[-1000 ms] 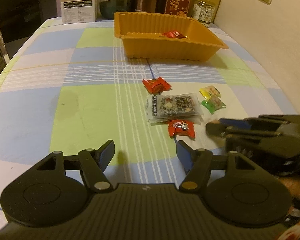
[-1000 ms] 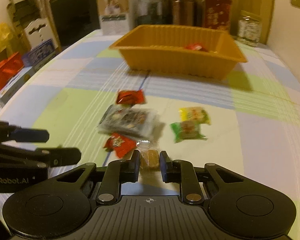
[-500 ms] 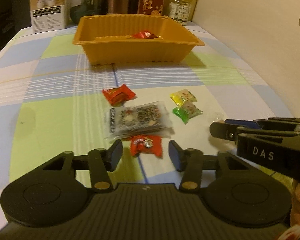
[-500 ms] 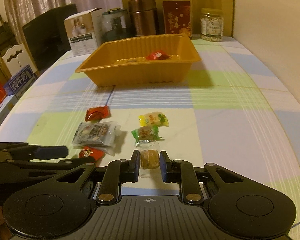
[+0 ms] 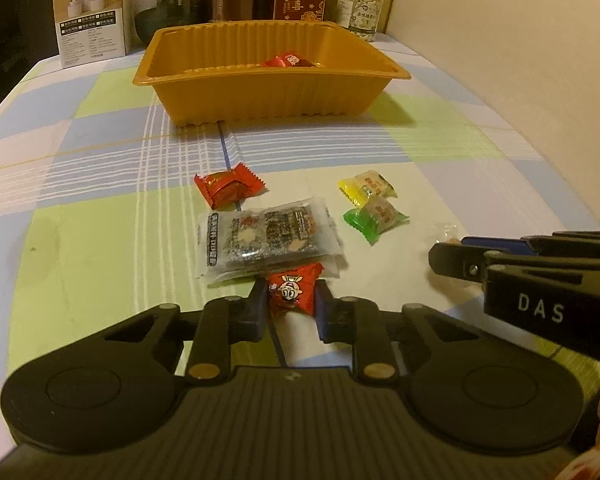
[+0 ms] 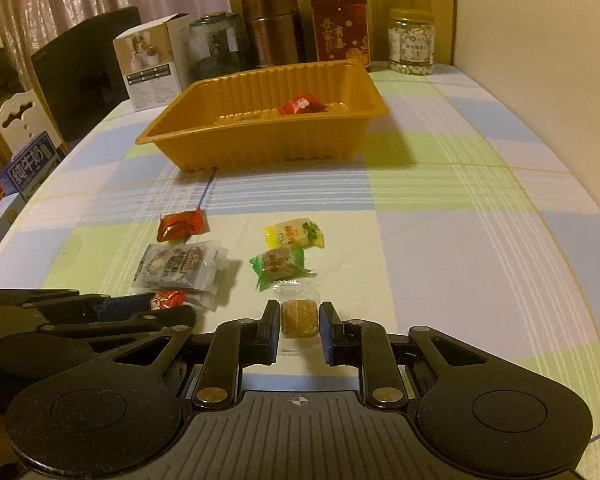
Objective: Organize snacks
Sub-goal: 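Carry both candies over the tray and open the left tool to drop the red candy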
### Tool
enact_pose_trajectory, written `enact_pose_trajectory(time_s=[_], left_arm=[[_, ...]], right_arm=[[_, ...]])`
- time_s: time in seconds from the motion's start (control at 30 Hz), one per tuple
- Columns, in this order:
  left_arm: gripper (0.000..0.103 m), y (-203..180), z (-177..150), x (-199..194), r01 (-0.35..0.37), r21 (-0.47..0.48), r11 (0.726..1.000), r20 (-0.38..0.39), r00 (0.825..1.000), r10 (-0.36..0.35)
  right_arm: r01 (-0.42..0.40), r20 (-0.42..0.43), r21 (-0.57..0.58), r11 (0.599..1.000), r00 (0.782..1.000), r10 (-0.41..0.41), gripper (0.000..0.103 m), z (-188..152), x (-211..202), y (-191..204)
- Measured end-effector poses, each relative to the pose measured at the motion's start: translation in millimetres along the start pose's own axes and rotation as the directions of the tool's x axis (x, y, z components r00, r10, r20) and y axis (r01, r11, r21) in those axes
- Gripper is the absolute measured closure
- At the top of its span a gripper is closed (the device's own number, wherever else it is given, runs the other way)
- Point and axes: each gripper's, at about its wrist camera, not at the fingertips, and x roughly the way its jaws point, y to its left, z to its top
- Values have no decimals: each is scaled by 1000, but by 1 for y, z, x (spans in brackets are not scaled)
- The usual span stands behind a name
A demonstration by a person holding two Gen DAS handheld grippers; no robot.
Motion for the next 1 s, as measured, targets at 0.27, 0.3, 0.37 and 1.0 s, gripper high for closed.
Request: enact_pose_trajectory(time_s=[0.27,0.3,0.37,1.0], left_arm=[[83,1,-7,-15,9,-11,1000,4,1000,-9],[83,2,-7,-17,9,-15,1000,6,1000,-9],[83,3,-6,-22,8,-18,1000,14,1000,-8],[83,9,58,-53,24,-7,1000,128,992,-23]], right_arm=[[23,-3,0,1000,1000,-23,82,0,-6,0],[25,-3,1,1000,1000,-25,82,0,-7,1],[26,-1,1,1000,1000,-26,82,1,-9,1],[-10,77,8,1000,997,10,82,50,-26,1]])
